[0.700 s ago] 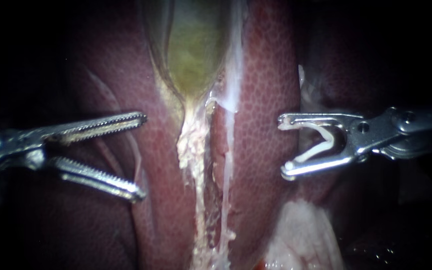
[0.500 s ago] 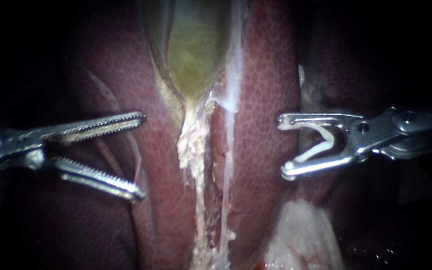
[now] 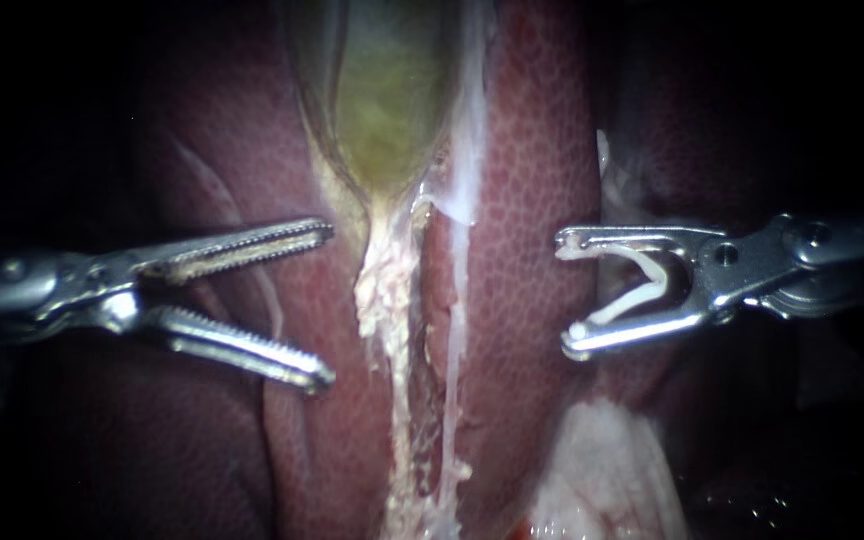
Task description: Grabbing gallbladder
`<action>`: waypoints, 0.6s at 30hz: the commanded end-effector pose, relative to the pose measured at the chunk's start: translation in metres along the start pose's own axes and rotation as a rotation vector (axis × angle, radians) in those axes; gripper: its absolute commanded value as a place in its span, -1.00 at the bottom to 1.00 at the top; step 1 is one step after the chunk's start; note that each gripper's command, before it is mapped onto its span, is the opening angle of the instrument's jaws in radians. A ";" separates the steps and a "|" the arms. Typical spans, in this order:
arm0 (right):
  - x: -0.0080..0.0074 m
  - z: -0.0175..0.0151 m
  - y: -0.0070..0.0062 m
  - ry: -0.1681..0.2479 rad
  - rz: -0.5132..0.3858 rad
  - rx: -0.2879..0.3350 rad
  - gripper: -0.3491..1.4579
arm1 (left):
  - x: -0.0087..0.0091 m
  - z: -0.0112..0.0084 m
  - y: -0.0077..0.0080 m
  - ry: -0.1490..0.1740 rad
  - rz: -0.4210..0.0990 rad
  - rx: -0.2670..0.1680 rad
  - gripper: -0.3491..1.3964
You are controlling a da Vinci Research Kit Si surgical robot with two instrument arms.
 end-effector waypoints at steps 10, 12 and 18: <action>0.0000 0.0000 0.0000 0.000 0.000 0.000 0.05 | 0.0022 0.0025 0.0009 0.008 -0.072 -0.024 0.06; 0.0000 0.0000 0.0000 0.000 0.000 0.000 0.05 | 0.0026 0.0026 0.0013 0.017 -0.084 -0.043 -0.06; 0.0001 0.0002 0.0000 0.000 0.000 -0.001 0.05 | 0.0039 0.0025 0.0029 0.044 -0.129 -0.081 -0.77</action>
